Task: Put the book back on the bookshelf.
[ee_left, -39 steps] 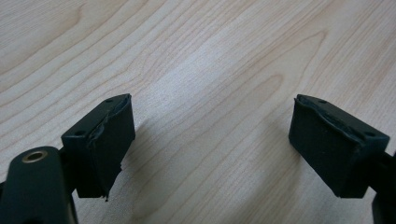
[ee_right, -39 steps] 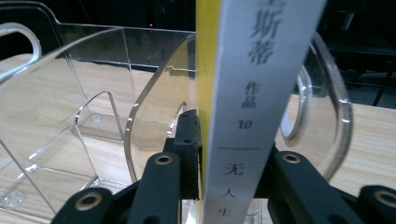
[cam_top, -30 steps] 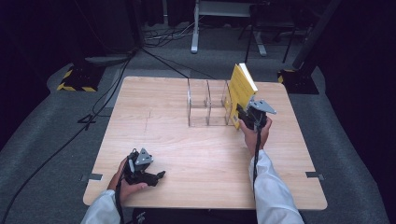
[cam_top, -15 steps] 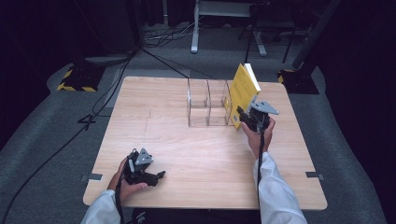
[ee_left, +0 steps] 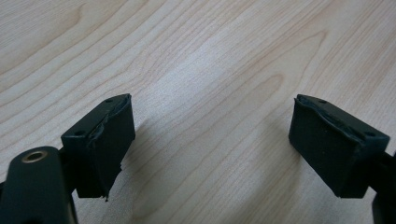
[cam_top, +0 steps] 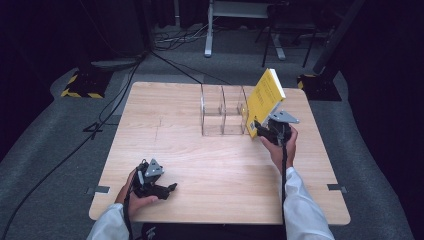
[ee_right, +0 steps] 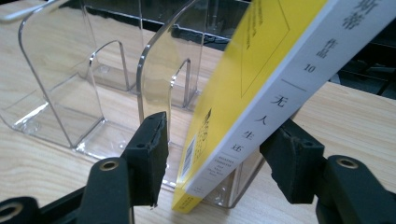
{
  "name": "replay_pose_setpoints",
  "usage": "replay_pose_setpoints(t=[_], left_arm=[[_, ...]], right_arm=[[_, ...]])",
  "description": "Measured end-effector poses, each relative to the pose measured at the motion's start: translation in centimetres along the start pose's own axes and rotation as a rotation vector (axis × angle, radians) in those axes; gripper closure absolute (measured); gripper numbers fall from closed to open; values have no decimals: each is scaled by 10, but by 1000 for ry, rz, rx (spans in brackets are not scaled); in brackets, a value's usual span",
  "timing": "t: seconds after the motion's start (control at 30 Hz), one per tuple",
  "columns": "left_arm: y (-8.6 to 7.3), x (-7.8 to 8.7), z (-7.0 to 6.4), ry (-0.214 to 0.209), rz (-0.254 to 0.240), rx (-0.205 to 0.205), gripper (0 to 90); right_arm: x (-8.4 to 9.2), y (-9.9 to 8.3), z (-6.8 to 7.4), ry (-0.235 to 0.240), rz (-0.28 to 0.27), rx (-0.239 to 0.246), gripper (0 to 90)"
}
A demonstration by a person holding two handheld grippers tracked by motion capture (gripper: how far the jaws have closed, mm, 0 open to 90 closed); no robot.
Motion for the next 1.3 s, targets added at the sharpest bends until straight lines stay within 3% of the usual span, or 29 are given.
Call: replay_pose_setpoints(t=[0.27,0.7,1.0,1.17,1.3], left_arm=[[0,0,0,0,0,0,151],[0,0,0,0,0,0,150],[0,0,0,0,0,0,151],[0,0,0,0,0,0,151],[0,0,0,0,0,0,151]], right_arm=[[8,-3,-5,6,10,10,386],[19,-3,-6,15,34,67,349],[28,-3,-4,50,56,108,260],[34,-5,-2,91,60,119,215],[39,-7,1,106,74,161,207]])
Point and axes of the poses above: each handheld gripper's, and its own axes: x roughly backward along the jaws, y roughly out of its top, z roughly to its left, the point moved 5 cm from there along -x, roughly forward along the jaws, and after that the axes turned 1 degree about -y, right-handed, at the moved point
